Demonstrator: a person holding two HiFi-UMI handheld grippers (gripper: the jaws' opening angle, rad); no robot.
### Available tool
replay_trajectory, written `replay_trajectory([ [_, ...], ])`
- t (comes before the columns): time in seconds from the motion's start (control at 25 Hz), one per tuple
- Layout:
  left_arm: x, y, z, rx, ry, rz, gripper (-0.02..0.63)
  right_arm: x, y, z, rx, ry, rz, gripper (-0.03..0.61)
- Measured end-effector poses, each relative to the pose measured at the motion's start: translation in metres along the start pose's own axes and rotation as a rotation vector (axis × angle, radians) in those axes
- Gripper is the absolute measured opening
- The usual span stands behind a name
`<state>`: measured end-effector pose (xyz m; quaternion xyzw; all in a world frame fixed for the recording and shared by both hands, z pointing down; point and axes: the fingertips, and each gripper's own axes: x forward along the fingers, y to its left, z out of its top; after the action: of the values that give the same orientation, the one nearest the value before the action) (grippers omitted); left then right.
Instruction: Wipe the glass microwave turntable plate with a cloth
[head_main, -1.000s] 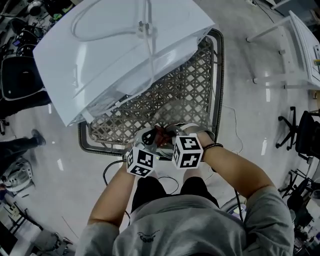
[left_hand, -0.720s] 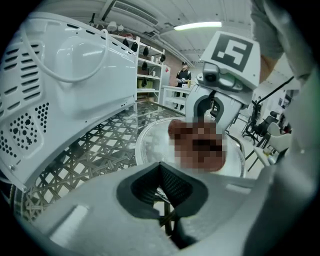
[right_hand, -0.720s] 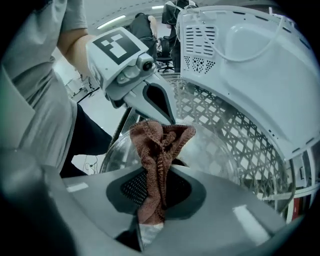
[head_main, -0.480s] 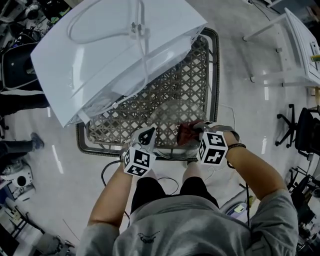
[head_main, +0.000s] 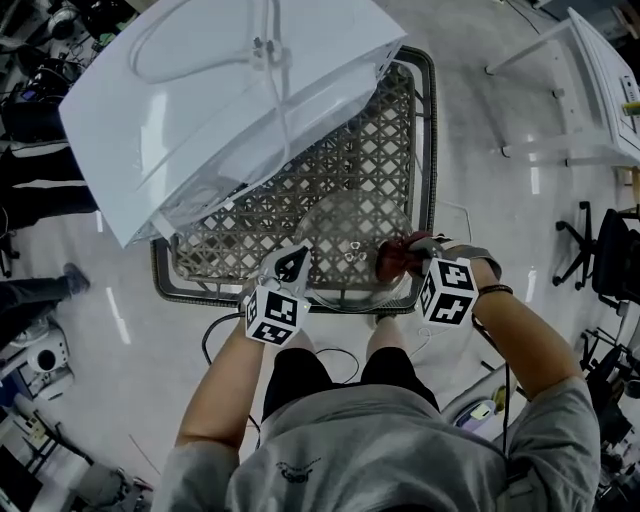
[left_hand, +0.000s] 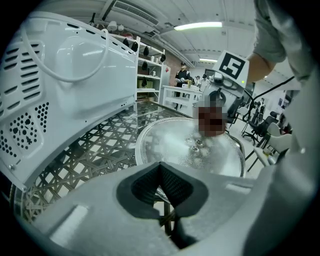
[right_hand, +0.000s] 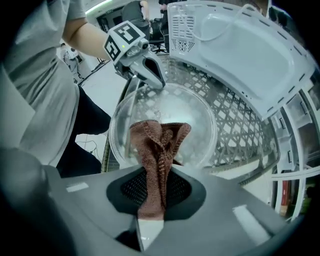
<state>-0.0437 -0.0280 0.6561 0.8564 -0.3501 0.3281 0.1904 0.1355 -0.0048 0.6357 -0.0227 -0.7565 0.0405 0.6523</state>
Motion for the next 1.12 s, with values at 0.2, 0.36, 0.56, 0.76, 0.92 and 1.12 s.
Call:
replay_trajectory([
  [0.2,-0.001,0.001,0.0,0.0,-0.001,0.003,-0.002,0.009,0.043,0.092,-0.075,-0.203,0.069,0.069],
  [0.36,0.0,0.0,0.0,-0.003,0.001,-0.003,-0.002,0.029,0.071,0.154,-0.164,-0.275,0.089,0.069],
  [0.56,-0.001,-0.001,0.0,0.002,0.0,-0.008,-0.002,0.046,0.073,0.179,-0.192,-0.288,0.052,0.069],
  [0.76,0.0,0.0,0.0,0.008,-0.001,-0.007,-0.002,0.048,0.071,0.174,-0.161,-0.271,0.048,0.069],
  [0.92,0.0,-0.001,0.0,0.019,-0.001,-0.007,-0.002,0.043,0.07,0.144,-0.133,-0.236,0.06,0.069],
  [1.12,0.0,0.0,-0.001,0.018,0.002,-0.01,-0.002,0.032,0.067,0.086,-0.104,-0.151,0.062,0.069],
])
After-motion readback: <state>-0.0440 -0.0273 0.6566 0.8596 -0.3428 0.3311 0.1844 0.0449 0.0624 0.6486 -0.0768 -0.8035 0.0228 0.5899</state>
